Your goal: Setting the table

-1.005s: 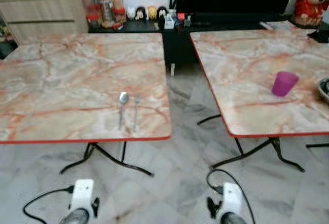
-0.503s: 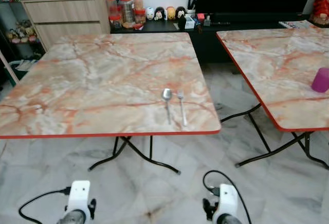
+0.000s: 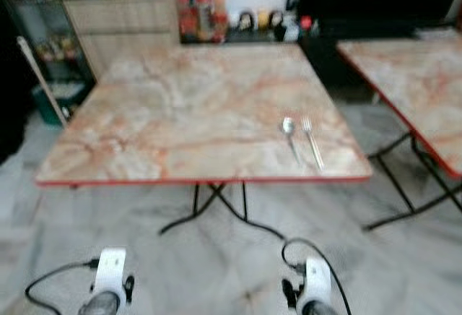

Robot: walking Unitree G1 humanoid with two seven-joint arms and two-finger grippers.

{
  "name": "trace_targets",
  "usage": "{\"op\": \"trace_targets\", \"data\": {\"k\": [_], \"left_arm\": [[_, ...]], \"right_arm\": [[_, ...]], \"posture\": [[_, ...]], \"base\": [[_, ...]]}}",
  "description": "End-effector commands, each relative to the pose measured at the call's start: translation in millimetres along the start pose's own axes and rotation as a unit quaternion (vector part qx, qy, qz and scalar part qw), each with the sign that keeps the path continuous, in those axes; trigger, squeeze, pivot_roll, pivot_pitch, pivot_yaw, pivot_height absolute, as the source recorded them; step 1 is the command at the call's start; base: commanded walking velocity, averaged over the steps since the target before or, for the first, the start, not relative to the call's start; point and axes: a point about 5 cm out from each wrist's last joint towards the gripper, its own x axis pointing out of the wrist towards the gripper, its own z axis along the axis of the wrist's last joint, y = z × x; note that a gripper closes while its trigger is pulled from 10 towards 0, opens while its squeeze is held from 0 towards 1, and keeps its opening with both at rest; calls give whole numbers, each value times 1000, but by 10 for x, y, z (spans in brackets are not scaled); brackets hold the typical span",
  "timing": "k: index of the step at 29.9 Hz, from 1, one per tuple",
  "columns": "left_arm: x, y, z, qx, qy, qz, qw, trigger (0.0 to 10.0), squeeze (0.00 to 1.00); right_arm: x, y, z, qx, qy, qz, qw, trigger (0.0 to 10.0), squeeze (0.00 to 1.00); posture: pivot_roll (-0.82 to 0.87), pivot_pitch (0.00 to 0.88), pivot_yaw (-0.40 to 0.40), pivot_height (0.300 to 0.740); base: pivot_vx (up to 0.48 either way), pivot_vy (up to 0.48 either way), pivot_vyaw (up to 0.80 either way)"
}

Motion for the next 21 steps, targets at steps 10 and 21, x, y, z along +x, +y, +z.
{"op": "trace_targets", "data": {"k": [10, 21], "left_arm": [[5, 1, 48, -2, -15, -3, 1000, 10000, 0], [21, -30, 97, -4, -19, -4, 1000, 10000, 0]], "right_arm": [[-12, -14, -46, 5, 4, -6, 1000, 10000, 0], [-12, -53, -30, 9, 2, -14, 1000, 10000, 0]], "posture": [[74, 13, 51, 740], [70, 43, 45, 740]], "base": [[26, 0, 0], [267, 0, 194]]}}
